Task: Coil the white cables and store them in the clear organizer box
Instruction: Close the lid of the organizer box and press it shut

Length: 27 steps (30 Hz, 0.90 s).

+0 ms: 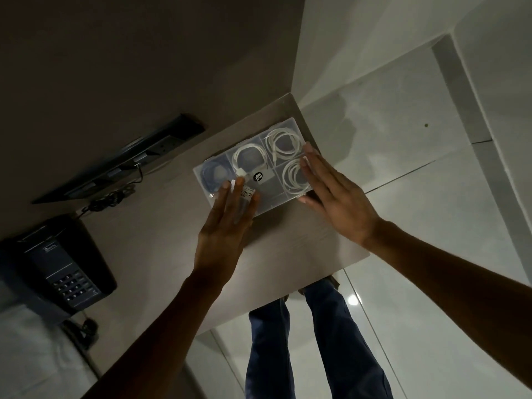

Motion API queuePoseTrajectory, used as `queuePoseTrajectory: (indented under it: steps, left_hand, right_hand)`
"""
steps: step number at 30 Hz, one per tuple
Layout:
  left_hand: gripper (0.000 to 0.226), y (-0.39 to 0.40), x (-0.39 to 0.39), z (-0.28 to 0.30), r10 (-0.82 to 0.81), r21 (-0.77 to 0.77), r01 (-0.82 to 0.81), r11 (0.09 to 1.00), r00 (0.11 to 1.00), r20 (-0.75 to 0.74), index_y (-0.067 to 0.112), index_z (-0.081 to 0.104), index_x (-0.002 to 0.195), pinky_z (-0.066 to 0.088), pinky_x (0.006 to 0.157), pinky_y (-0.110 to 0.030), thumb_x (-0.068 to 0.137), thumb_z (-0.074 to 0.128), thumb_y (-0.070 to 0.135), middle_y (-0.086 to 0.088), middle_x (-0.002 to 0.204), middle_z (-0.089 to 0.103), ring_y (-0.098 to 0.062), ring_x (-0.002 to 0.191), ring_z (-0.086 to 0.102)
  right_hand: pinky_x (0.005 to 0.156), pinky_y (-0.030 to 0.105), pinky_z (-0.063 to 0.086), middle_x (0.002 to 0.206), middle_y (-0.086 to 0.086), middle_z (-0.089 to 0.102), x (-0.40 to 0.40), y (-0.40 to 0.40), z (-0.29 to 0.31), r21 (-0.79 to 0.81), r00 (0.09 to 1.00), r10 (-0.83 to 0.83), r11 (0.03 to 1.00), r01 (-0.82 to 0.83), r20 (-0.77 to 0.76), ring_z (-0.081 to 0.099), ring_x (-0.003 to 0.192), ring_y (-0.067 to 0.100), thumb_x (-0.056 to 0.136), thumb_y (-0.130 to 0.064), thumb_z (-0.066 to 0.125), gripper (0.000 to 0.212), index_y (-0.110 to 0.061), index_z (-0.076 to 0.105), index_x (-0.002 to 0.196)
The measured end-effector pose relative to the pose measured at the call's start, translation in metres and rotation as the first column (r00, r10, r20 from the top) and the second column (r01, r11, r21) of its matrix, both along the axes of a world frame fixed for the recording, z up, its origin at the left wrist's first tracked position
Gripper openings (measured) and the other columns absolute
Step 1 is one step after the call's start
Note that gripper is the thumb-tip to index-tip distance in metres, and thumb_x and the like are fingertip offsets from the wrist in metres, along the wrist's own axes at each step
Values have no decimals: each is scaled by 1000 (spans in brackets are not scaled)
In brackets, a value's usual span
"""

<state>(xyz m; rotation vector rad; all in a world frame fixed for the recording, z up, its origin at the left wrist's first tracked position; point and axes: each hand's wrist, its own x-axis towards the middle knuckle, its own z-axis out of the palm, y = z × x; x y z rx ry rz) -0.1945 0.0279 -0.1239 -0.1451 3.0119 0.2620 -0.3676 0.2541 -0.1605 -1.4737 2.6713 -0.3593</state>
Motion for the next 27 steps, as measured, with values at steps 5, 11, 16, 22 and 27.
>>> queuePoseTrajectory:
  steps: [5,11,16,22,27]
  left_hand:
    - [79,4,10,-9,29,116,-22,993,997,-67,14,45,157,51,115,-50,88,78,-8,-16,171,29,-37,159,27]
    - [64,3,3,4,64,198,-51,979,996,-59,16,53,153,56,109,-49,94,77,10,-13,167,39,-34,157,34]
    - [52,-17,-11,20,57,281,-52,958,998,-9,14,62,144,48,116,-54,95,75,23,-12,161,49,-30,151,41]
    - [60,-32,-17,26,48,149,-50,988,999,20,17,53,152,43,118,-63,97,68,38,-14,166,40,-42,155,34]
    - [64,-30,-15,22,82,202,-83,976,997,13,15,48,155,40,120,-50,98,70,33,-14,169,33,-40,159,25]
  right_hand:
    - [123,38,45,173,18,27,18,-2,-15,-16,993,-107,994,106,-53,25,162,30,112,-41,50,65,-6,30,164]
    - [127,32,37,178,8,16,15,-2,-5,-13,993,-118,993,118,4,18,165,22,112,-48,46,70,-15,20,168]
    - [117,38,51,175,7,27,19,-7,7,-147,950,-194,961,234,244,31,161,21,105,-50,61,72,-11,39,161]
    - [130,55,27,174,14,27,31,-45,16,-80,967,-182,977,198,176,17,164,33,100,-61,58,83,-10,37,162]
    - [132,54,22,173,16,30,37,-75,14,-127,981,-95,985,117,168,22,162,38,101,-64,57,80,-16,38,163]
